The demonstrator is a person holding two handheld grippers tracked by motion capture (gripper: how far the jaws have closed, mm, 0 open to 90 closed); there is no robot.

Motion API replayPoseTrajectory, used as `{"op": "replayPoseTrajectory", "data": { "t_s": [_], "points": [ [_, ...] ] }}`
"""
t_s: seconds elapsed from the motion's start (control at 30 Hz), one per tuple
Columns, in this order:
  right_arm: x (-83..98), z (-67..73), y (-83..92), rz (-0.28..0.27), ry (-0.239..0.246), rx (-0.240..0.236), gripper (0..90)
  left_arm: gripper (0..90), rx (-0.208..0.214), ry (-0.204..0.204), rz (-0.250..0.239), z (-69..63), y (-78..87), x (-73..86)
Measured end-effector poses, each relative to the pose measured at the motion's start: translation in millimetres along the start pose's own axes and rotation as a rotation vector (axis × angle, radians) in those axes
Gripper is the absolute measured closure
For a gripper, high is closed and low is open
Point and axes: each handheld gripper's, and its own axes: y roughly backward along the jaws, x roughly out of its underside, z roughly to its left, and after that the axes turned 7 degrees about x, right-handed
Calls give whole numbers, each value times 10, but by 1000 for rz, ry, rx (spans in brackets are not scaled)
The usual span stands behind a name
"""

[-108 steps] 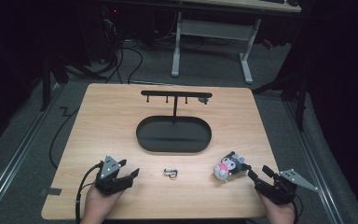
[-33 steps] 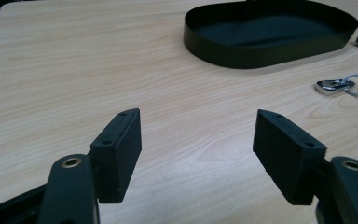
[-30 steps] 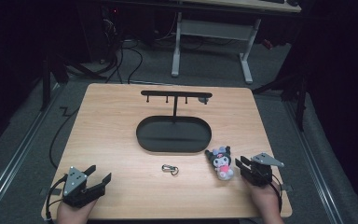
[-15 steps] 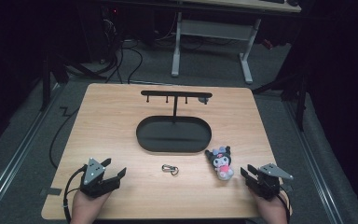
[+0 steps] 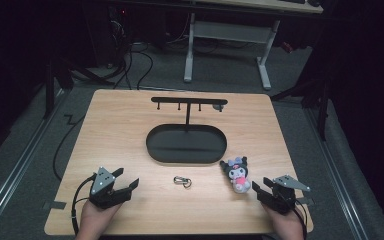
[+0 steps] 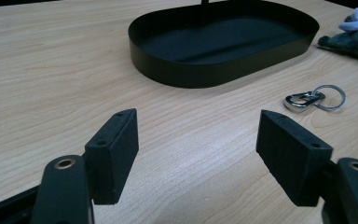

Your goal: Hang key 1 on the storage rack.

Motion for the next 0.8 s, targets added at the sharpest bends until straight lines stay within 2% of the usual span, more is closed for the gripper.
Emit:
{"op": "replayPoseTrajectory", "data": {
  "t_s": [0.03, 0.17, 0.27, 0.3, 0.37, 0.43, 0.57, 0.63, 0.67, 0.8],
  "points": [
    [-24, 22, 0, 4, 3, 14, 464, 303, 5, 0, -7, 9, 8, 3],
    [-35, 52, -2, 24, 0, 16, 449, 286, 32, -3, 1, -20, -3, -10],
    [-36, 88, -15, 73, -8, 20, 439, 289, 38, -36, 24, -85, -22, -12],
    [-44, 108, -25, 110, 3, 26, 433, 290, 41, -39, 28, -103, -29, -11],
    [-63, 114, -37, 130, 17, 30, 432, 290, 39, -58, 37, -136, -49, -10],
    [-73, 117, -36, 137, 20, 29, 431, 290, 36, -62, 41, -139, -64, -7],
    [-126, 114, -40, 195, 53, 18, 423, 292, 34, -64, 46, -119, -89, 3],
    [-132, 117, -43, 206, 57, 15, 423, 292, 32, -62, 51, -105, -90, 12],
    [-144, 118, -48, 219, 79, 12, 420, 290, 31, -57, 50, -100, -89, 17],
    [-178, 136, -29, 238, 118, 11, 417, 290, 29, -50, 48, -93, -64, 30]
  ]
}}
